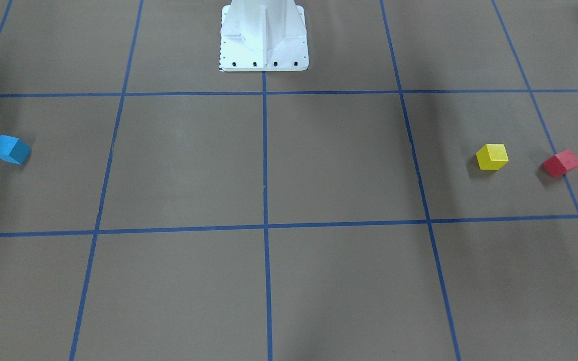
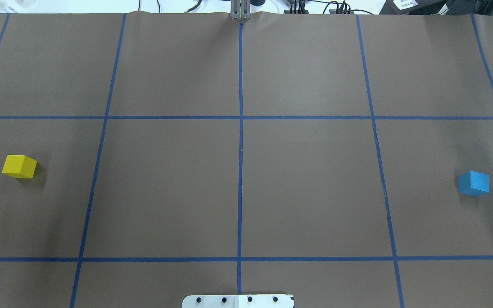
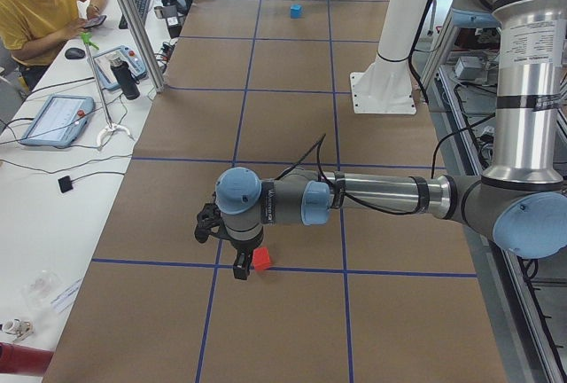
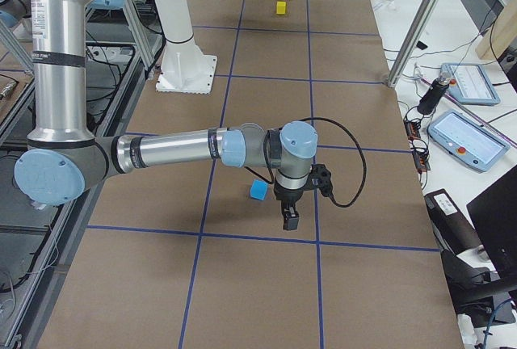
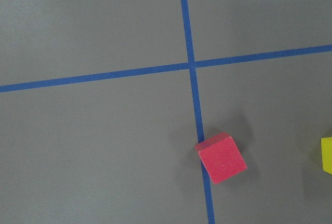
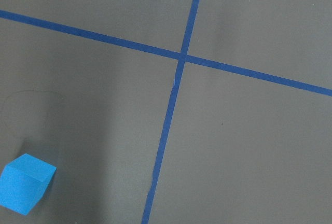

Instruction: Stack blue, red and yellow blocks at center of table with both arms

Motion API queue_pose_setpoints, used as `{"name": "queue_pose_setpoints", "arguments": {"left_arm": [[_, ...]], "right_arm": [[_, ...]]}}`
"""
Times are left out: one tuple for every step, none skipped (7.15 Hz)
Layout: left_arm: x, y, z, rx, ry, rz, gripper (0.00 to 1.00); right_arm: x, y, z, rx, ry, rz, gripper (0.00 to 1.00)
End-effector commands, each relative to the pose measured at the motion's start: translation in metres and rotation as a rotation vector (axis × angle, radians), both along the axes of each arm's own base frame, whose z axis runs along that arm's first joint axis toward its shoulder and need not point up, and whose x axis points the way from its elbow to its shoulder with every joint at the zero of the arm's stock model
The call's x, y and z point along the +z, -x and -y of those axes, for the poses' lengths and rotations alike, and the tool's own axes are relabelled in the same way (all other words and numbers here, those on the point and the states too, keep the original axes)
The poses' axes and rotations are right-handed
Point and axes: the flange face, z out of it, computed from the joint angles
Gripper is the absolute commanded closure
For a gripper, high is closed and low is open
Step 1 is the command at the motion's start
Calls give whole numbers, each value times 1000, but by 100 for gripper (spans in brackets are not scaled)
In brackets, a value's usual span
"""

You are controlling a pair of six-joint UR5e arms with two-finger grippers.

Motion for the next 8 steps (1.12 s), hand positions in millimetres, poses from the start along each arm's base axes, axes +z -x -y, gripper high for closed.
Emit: {"name": "queue_pose_setpoints", "arguments": {"left_arm": [[0, 0, 0, 3, -4, -1, 0], [-2, -1, 0, 3, -6, -3, 0], [-3, -1, 1, 4, -15, 1, 0], [-4, -2, 2, 5, -31, 4, 0], [-8, -1, 4, 1, -49, 2, 0], [-10, -1, 4, 1, -63, 3, 0], [-10, -1, 5, 1, -65, 0, 0], [-10, -1, 5, 1, -65, 0, 0]], "right_arm": [[1, 0, -1, 0, 2, 0, 0], [0, 0, 0, 0, 0, 0, 0], [1, 0, 0, -2, -2, 0, 0], [1, 0, 0, -2, -2, 0, 0], [-4, 0, 2, -2, -17, 1, 0], [-5, 0, 5, -1, -90, 5, 0], [-18, 1, 11, -3, -214, 10, 0], [-20, 1, 8, 3, -290, 19, 0]]}}
